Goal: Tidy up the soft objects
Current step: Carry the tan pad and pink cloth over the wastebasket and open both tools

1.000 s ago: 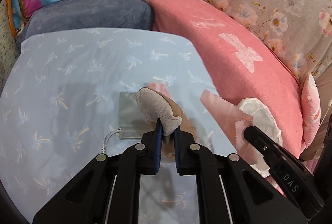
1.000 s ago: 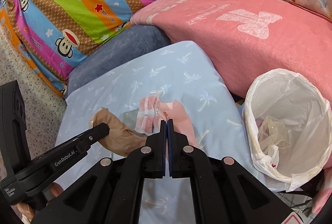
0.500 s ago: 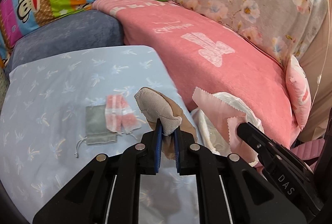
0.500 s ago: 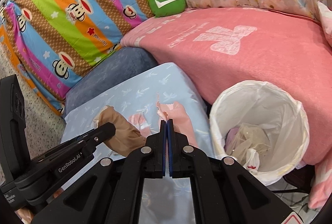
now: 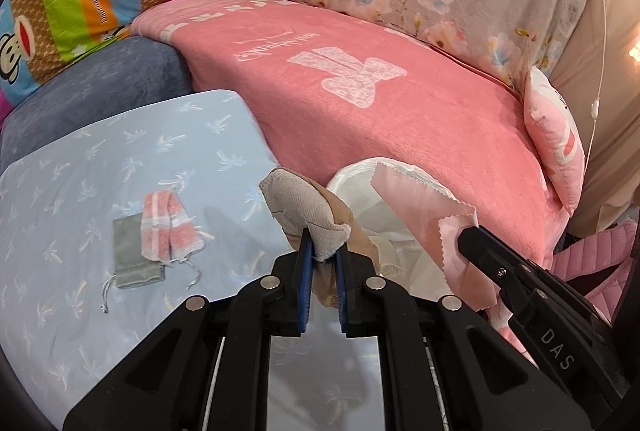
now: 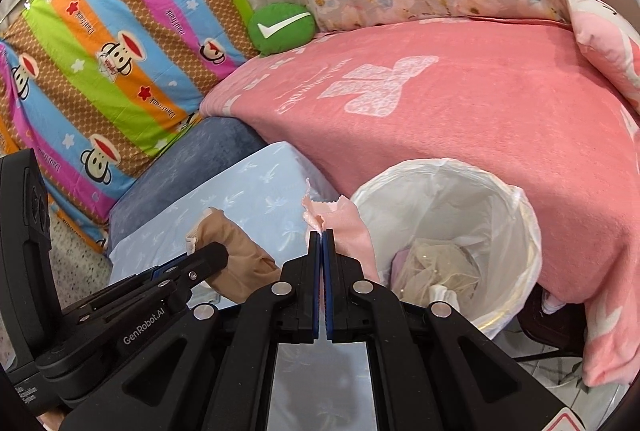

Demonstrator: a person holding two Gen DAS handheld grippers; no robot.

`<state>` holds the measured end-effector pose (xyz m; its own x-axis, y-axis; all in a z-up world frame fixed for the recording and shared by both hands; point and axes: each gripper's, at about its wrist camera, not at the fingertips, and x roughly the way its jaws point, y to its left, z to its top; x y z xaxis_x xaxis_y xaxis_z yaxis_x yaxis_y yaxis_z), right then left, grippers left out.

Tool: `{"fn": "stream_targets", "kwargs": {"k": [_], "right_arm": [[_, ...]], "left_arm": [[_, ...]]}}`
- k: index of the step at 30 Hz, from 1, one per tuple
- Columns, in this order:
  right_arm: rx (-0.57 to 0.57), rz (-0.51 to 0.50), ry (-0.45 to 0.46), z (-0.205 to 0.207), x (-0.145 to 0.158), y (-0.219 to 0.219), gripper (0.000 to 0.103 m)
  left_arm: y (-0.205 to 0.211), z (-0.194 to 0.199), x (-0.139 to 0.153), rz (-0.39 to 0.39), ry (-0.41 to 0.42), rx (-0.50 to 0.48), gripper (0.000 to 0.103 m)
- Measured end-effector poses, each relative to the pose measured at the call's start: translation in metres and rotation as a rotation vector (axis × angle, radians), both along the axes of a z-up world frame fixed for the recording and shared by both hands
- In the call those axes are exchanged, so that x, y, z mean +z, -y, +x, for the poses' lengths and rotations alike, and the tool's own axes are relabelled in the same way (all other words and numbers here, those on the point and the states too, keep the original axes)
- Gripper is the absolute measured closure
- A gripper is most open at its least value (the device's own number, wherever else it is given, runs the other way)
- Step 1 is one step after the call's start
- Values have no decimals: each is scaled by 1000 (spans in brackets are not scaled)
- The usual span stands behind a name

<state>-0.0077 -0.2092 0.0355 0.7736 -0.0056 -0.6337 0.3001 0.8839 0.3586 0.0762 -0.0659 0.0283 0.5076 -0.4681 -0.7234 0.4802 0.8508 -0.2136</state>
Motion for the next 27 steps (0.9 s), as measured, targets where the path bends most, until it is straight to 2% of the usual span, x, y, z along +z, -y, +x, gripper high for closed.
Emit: {"fn": "stream_targets", "kwargs": {"k": [11, 18, 21, 23, 25, 27], "right_arm": [[-81, 25, -4, -18, -9, 41, 101], [-122, 39, -5, -27, -14, 60, 101], [-131, 40, -8, -28, -16, 64, 101], [-136, 44, -10, -28, -17, 66, 101], [-139, 44, -13, -27, -19, 68, 101], [-135, 46, -17, -26, -20, 67, 101]], "left_arm": [[45, -4, 0, 23, 12, -78, 92], [77, -7, -2, 40, 17, -130, 88], [82, -8, -3, 50, 20, -131, 70], [83, -10, -3, 54, 34, -118, 41], [82, -11, -2, 60, 55, -103, 34], [81, -12, -2, 76, 68, -98, 33]]}}
